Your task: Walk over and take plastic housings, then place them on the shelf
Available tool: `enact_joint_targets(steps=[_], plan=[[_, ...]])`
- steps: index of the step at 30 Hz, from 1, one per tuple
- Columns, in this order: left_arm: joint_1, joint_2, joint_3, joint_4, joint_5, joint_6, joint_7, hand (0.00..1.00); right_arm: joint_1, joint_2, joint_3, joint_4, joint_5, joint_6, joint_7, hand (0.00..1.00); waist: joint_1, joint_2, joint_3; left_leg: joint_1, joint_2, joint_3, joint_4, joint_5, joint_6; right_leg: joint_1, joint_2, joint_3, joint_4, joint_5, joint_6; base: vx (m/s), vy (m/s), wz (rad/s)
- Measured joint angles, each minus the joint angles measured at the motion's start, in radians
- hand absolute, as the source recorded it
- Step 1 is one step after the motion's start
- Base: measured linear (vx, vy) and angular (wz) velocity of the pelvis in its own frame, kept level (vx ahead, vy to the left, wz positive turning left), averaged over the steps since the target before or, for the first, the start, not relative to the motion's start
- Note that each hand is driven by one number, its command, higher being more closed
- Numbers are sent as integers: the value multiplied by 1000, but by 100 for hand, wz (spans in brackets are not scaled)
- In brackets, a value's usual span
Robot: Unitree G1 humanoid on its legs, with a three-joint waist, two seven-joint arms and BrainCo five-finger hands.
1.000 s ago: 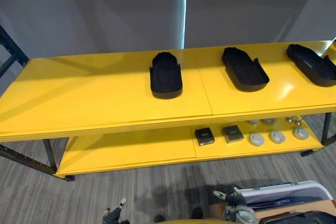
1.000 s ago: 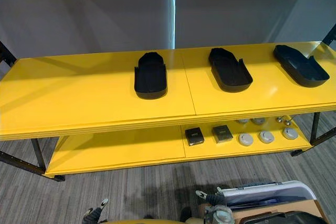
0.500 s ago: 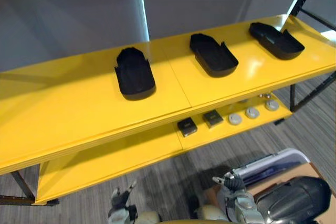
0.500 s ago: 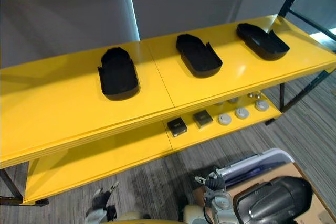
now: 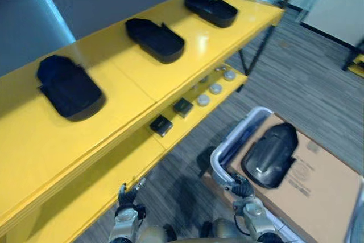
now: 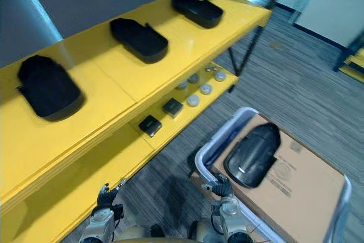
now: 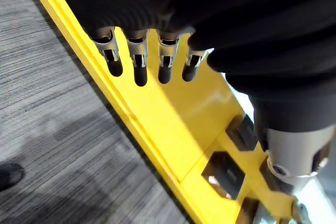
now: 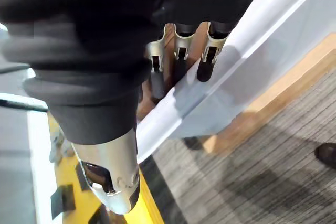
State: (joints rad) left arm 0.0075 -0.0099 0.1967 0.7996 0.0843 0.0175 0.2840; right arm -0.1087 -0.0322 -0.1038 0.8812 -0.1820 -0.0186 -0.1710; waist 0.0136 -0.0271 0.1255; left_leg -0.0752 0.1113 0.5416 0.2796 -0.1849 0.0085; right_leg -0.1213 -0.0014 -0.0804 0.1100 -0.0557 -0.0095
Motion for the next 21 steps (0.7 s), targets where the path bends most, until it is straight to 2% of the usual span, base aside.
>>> enact_joint_targets(steps=[2, 6, 7, 8, 9, 10, 11, 12, 13, 14, 16, 17, 18, 19, 20, 21], plan=[[-9, 2, -10, 36, 0, 0, -1, 0, -2, 3, -7, 7, -8, 2, 0, 0, 0, 1, 0, 31, 3, 3, -2, 6, -7, 39, 16, 55, -70, 50, -4, -59, -84, -75], [0, 9, -10, 68, 2, 0, -1, 0, -3, 3, -47, 39, -7, 16, -2, 0, -4, 2, -1, 76, 16, 24, -15, 5, -8, 57, 34, 111, -110, 82, -5, -81, -76, -58], [6, 10, -8, 76, 4, 2, -2, 0, 0, 2, -67, 49, -6, 37, -2, 0, -7, 13, 3, 95, 30, 67, -44, 5, -9, 39, 9, -10, -72, 5, -21, -122, -26, -70], [21, 9, -9, 73, 5, 1, -1, 0, 5, 4, -75, 42, -6, 30, -2, 0, -3, 33, -3, 116, 47, 130, -83, -3, -22, -2, -49, -230, 37, -41, -47, -136, 22, -90], [39, 13, -9, 73, 5, 5, -1, 0, 3, 8, -75, 46, -4, 29, -2, 0, -2, 32, -2, 135, 47, 173, -107, -7, -29, -16, -108, -366, 99, -60, -43, -105, 50, -87], [49, 21, -8, 74, 5, 8, -1, 0, 4, 10, -75, 49, -3, 33, -1, 0, -2, 27, -4, 136, 47, 195, -104, -5, -31, -19, -144, -441, 123, -63, -42, -48, -8, -87], [66, 35, -7, 75, 5, 9, -1, 0, 10, 8, -79, 60, 4, 43, -2, 0, 0, 7, -14, 149, 50, 216, -94, -4, -41, -12, -179, -533, 144, -48, -18, 4, -163, -76], [70, 42, -7, 78, 5, 11, -1, 0, 22, 1, -84, 74, 11, 47, -2, 0, -2, 9, -11, 155, 50, 208, -84, 1, -53, -6, -157, -511, 128, -33, -8, 29, -203, -78], [70, 46, -8, 80, 5, 14, -1, 0, 37, -11, -87, 83, 15, 48, -5, 0, -2, 17, -12, 161, 63, 193, -81, 10, -67, 10, -130, -485, 94, -20, -15, 54, -279, -77], [68, 42, -8, 83, 6, 16, -1, 0, 51, -19, -87, 86, 18, 50, -5, 0, -2, 30, -8, 164, 85, 185, -66, 11, -68, 22, -97, -457, 55, -2, -27, -8, -249, -92], [56, 45, -8, 102, 6, 16, -2, 0, 81, -25, -101, 87, 29, 51, -6, 0, -3, 31, -3, 163, 126, 186, -11, 10, -69, 39, -57, -411, 15, 9, -39, -31, -180, -81], [53, 44, -8, 109, 8, 16, -3, 0, 103, -22, -114, 86, 37, 51, -8, 0, -8, 32, 6, 161, 162, 180, 63, 4, -72, 63, -34, -389, -12, 8, -38, -16, -122, -71], [50, 38, -8, 113, 10, 16, -9, 0, 123, -23, -129, 86, 54, 51, -15, 0, -12, 35, 15, 155, 203, 163, 156, -5, -62, 87, -11, -360, -26, 4, -43, -8, -163, -71], [51, 34, -8, 113, 11, 16, -15, 0, 128, -24, -132, 85, 60, 51, -22, 0, -15, 39, 21, 149, 220, 142, 202, -13, -49, 96, 0, -346, -29, -1, -49, -5, -120, -80], [54, 21, -8, 114, 10, 16, -22, 0, 135, -34, -136, 85, 78, 51, -31, 0, -23, 45, 29, 117, 234, 57, 273, -40, -37, 104, 19, -313, -28, -10, -59, 28, -64, -84], [52, 9, -9, 114, 9, 16, -22, 0, 134, -40, -139, 84, 102, 50, -41, 0, -26, 59, 35, 75, 200, -72, 301, -61, -62, 108, 24, -284, -26, -11, -61, 30, -18, -83]])
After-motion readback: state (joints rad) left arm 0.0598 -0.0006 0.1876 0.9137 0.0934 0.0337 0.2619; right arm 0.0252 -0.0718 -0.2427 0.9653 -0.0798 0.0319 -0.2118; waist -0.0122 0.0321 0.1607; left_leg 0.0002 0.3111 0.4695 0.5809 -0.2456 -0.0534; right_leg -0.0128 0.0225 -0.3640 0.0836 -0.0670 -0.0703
